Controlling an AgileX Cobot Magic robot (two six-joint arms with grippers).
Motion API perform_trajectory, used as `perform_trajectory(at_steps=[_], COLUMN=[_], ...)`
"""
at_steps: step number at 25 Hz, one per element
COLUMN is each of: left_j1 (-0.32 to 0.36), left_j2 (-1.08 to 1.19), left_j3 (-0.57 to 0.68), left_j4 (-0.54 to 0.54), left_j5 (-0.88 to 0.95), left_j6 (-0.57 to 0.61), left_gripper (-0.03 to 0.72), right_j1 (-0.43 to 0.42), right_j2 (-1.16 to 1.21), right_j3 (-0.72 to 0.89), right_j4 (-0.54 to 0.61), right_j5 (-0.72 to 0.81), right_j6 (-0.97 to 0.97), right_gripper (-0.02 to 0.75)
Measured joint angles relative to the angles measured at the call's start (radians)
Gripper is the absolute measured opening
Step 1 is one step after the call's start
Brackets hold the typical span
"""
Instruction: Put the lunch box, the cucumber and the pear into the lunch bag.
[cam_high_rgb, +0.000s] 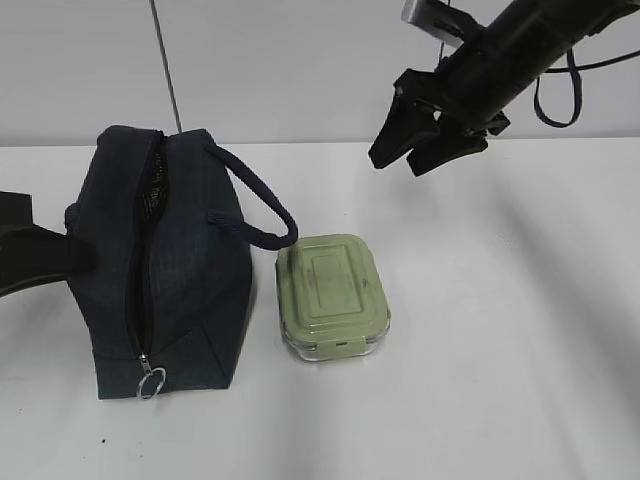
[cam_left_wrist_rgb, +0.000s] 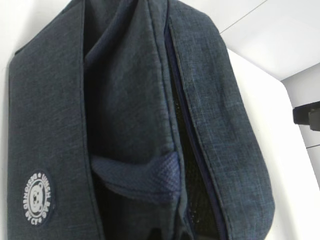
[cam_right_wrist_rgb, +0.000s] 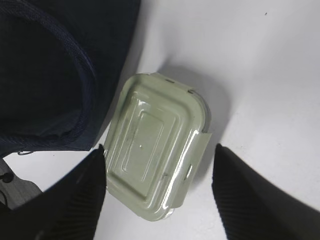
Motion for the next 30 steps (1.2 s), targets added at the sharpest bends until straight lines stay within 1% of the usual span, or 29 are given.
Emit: perform_trajectory(at_steps=[3, 7, 11, 13, 19, 22, 30], left_j1=[0.000, 0.000, 0.000, 0.000, 0.000, 0.000, 0.000], left_j2=[0.000, 0.000, 0.000, 0.000, 0.000, 0.000, 0.000], left_j3=[0.000, 0.000, 0.000, 0.000, 0.000, 0.000, 0.000], left_j4=[0.000, 0.000, 0.000, 0.000, 0.000, 0.000, 0.000], left_j5=[0.000, 0.000, 0.000, 0.000, 0.003, 0.004, 0.005], left_j6=[0.000, 0.000, 0.000, 0.000, 0.000, 0.000, 0.000], left_gripper=[-0.015, -0.015, -0.015, -0.015, -0.015, -0.015, -0.015], right_j1=[-0.023, -0.071, -0.085, -0.085, -0.085, -0.085, -0.057], right_j2=[-0.001, -0.001, -0.001, 0.015, 0.125, 0.169, 0.250], right_j3=[0.021, 0.119, 0.227, 0.254, 0.266, 0.266, 0.266], right_j4=[0.025, 0.095, 0.185, 0.208, 0.270, 0.313, 0.361], right_j5=[0.000, 0.000, -0.004, -0.004, -0.015, -0.023, -0.030], right_j6=[-0.026, -0.111, -0.224, -0.258, -0.304, -0.324, -0.371], right_gripper=[0.513, 0.513, 0.514, 0.522, 0.596, 0.607, 0.608])
